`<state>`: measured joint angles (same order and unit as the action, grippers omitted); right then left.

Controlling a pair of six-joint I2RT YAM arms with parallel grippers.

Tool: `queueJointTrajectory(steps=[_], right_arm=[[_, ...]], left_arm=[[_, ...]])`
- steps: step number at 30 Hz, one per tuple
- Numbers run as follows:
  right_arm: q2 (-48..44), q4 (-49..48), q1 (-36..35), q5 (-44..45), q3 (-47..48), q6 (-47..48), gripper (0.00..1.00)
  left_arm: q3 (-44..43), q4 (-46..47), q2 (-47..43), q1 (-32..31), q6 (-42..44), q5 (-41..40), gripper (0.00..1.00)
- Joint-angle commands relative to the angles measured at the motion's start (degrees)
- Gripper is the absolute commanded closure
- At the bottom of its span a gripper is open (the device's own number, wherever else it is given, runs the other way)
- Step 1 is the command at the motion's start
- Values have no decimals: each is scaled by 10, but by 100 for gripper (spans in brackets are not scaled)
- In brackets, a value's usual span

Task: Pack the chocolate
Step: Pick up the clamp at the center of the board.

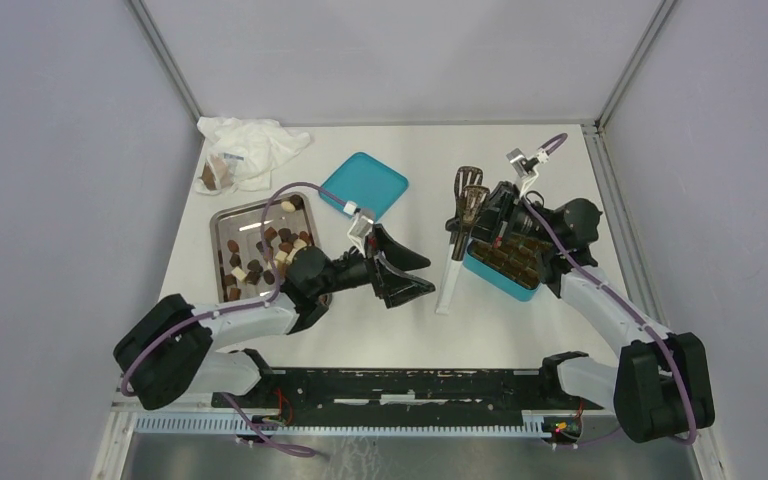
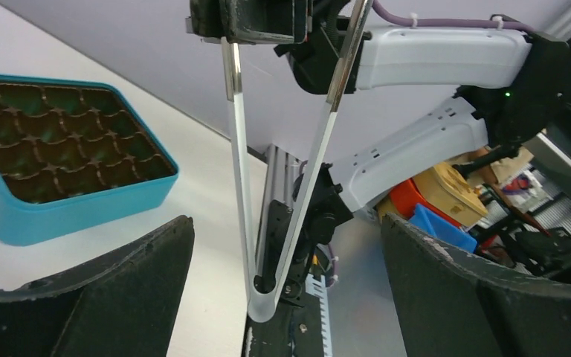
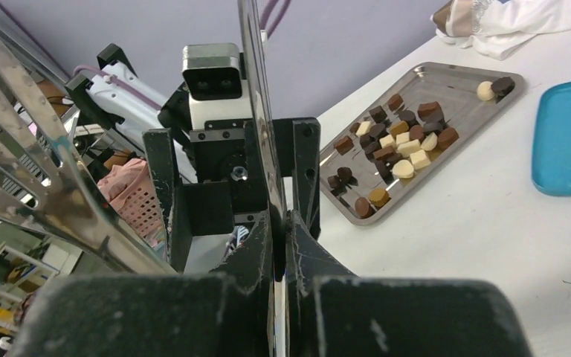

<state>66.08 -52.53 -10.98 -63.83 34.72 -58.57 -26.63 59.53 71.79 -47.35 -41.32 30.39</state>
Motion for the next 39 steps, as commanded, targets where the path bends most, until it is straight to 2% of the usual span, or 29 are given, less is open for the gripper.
queueJointTrajectory(steps=[1,6,12,20,24,39], right_arm=[[13,-47,-15,-10,35,-22,98],[37,-78,-36,-3,46,-58,99],[55,-148,-45,16,43,-114,99],[41,-160,-47,41,20,-119,99],[36,-159,-47,59,13,-119,99],[39,-142,-42,72,-3,-109,99]], left_arm=[[-30,151,48,1,-74,81,0],[-53,184,95,-9,-87,66,3],[-72,209,135,-54,-40,-20,7],[-67,365,195,-71,-70,-128,18],[-61,397,210,-86,-62,-181,20],[-67,401,202,-108,-48,-202,25]])
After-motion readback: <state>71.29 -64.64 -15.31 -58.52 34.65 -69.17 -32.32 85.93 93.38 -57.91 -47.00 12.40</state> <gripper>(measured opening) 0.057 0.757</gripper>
